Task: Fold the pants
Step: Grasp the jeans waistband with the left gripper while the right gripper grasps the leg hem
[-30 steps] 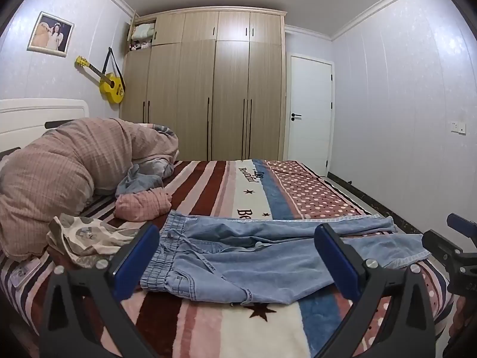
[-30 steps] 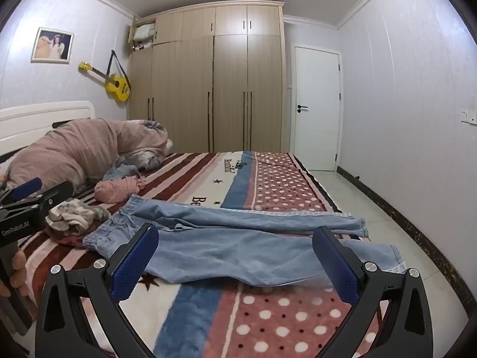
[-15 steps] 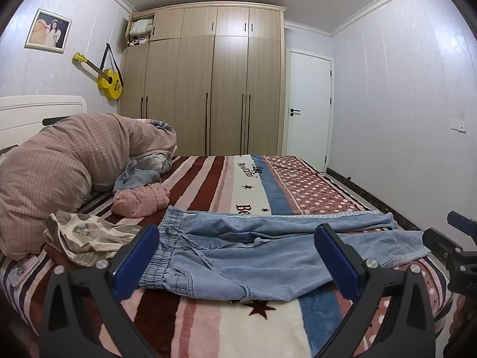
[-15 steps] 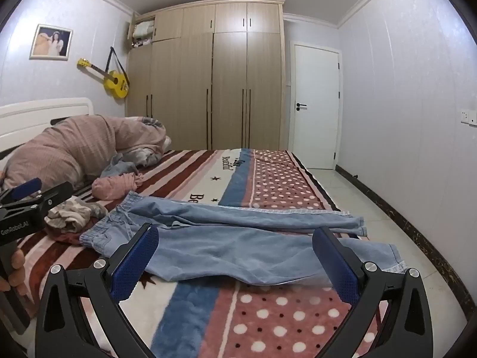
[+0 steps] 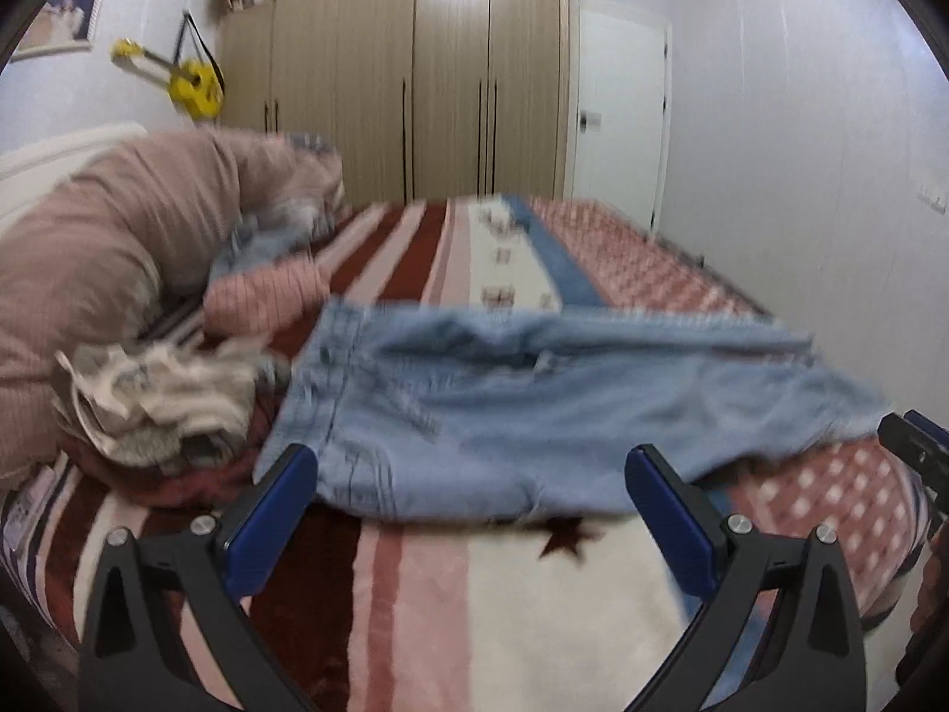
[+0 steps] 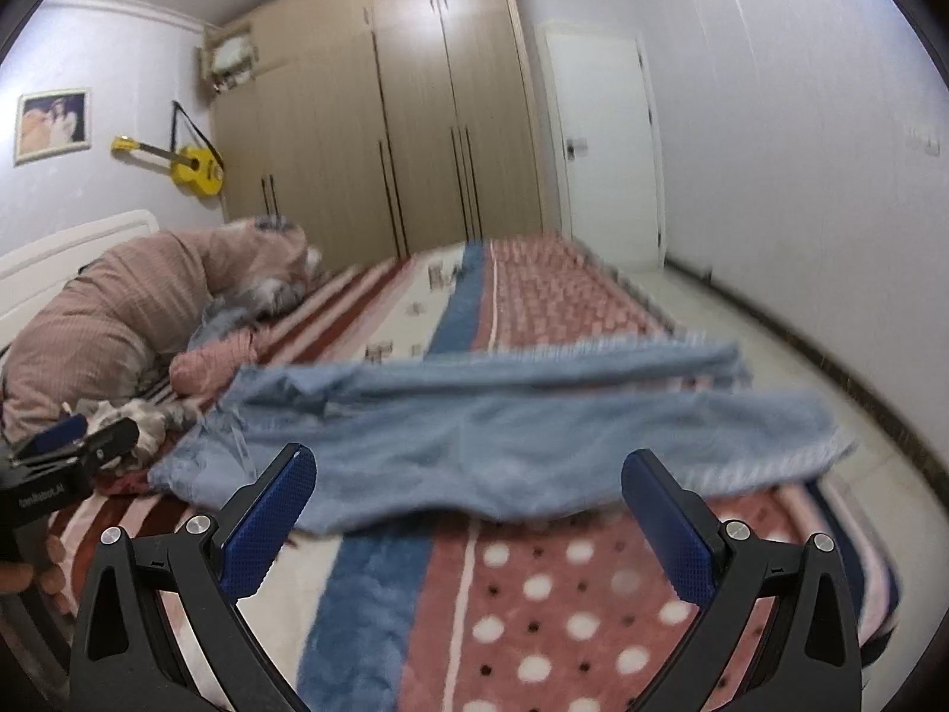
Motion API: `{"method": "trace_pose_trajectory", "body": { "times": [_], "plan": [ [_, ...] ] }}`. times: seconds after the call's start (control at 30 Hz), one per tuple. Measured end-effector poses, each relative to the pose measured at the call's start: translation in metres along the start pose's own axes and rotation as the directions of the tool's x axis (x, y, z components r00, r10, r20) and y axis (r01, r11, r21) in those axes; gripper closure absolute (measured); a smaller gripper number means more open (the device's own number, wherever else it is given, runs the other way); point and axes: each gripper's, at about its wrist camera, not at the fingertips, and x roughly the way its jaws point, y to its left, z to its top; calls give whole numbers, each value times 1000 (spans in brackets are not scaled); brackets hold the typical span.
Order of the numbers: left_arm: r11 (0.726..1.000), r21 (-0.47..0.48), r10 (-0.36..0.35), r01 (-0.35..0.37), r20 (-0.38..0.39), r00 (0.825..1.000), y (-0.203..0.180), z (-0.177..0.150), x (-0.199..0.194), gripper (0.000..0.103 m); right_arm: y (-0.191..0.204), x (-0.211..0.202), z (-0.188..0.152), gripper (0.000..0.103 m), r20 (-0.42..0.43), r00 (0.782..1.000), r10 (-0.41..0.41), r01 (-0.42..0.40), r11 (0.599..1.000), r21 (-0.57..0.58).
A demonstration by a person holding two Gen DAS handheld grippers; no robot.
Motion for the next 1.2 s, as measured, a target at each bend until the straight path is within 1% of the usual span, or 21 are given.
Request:
{"method": "trace_pose_trajectory", "body": {
  "times": [0.1,0.13,0.23,0.27,0.33,0.4,0.43,0.53,0.6,0.67,0.7,0.77,0.8,0.83,0.87,0.9,0.93,0.97,1.03,1.07,1.2],
  "plan": [
    [999,-40,-27,23,-87,996,15,-14,30,1,-11,32,-19,1,-93,996,2,0,1000,21],
    [997,-70,-43,34,-127,991,23,-20,44,1,-15,44,-26,4,-121,993,5,-1,1000,29],
    [987,-139,-102,77,-178,979,37,-32,67,1,-29,72,-44,18,-176,984,37,-20,995,94],
    [980,-174,-131,96,-200,971,44,-37,78,1,-34,80,-48,18,-190,980,52,-26,991,135],
    [966,-225,-176,127,-208,962,51,-42,90,1,-43,91,-53,18,-195,978,77,-37,979,203],
    [948,-280,-215,154,-200,956,60,-44,98,1,-51,97,-55,18,-170,980,106,-58,963,263],
    [936,-310,-232,165,-191,954,65,-45,104,4,-53,99,-54,18,-160,981,111,-62,957,283],
    [923,-349,-237,164,-178,955,73,-43,110,24,-58,109,-49,18,-137,983,122,-69,938,338],
    [917,-363,-238,165,-164,957,77,-41,114,30,-62,113,-45,18,-121,985,120,-69,931,359],
    [911,-379,-241,165,-161,957,80,-37,118,40,-64,118,-40,18,-103,988,111,-64,924,376],
    [909,-384,-237,161,-160,958,81,-36,120,43,-65,120,-39,18,-94,990,108,-64,920,387],
    [909,-385,-233,157,-158,960,85,-34,122,59,-69,124,-36,20,-79,991,111,-69,908,413],
    [910,-385,-232,157,-157,960,87,-33,123,64,-70,128,-35,22,-76,991,108,-65,902,426],
    [910,-383,-233,159,-155,960,88,-32,124,71,-71,129,-34,27,-76,992,103,-60,901,430],
    [910,-380,-236,165,-150,960,89,-33,125,82,-72,132,-33,30,-80,993,92,-49,901,431],
    [909,-380,-243,173,-145,959,89,-33,125,85,-71,135,-31,36,-86,993,77,-33,901,433],
    [910,-376,-239,173,-136,961,89,-33,123,88,-71,138,-31,48,-91,994,67,-21,900,435],
    [914,-368,-230,169,-128,965,89,-33,121,91,-71,139,-31,56,-95,994,54,-7,898,441],
    [920,-354,-217,168,-106,970,89,-32,114,92,-71,138,-32,97,-78,995,68,-26,891,452],
    [922,-350,-213,166,-101,972,90,-32,111,92,-70,136,-32,97,-64,995,75,-38,892,451],
    [918,-357,-212,173,-73,975,98,-29,97,93,-58,118,-26,100,-8,998,57,-49,921,387]
  ]
}}
